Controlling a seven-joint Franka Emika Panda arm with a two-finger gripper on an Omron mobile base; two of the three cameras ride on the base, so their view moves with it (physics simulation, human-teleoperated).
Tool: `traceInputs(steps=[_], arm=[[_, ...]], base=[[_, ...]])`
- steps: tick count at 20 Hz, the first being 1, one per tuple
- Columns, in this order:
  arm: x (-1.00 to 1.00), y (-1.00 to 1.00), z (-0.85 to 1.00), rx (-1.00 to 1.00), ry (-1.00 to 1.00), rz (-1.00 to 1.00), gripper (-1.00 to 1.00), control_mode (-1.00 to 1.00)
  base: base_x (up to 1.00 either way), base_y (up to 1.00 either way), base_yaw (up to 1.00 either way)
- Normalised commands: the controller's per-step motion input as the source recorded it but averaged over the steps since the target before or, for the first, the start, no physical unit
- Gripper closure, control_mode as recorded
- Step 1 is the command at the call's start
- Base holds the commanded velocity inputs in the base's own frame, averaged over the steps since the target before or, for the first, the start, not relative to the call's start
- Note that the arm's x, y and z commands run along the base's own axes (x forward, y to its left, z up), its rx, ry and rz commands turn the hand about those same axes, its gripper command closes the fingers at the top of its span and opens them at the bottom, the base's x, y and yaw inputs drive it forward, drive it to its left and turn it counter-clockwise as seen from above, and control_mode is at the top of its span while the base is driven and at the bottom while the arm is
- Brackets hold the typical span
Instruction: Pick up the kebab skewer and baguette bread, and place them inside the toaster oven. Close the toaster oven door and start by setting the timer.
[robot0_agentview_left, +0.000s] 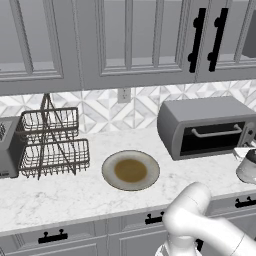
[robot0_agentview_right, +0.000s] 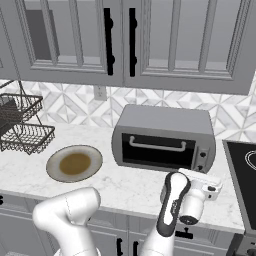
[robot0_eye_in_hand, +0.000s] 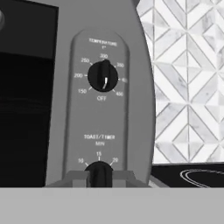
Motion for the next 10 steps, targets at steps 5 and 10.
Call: traceInputs(steps=[5,10], arm=[[0.0,0.0,0.24,0.26,0.0,-0.08,1.0,-1.0],[0.0,-0.04,0.2,0.32,-0.01,0.0,1.0,-1.0]], base=[[0.0,0.0,0.0],[0.0,0.0,0.0]])
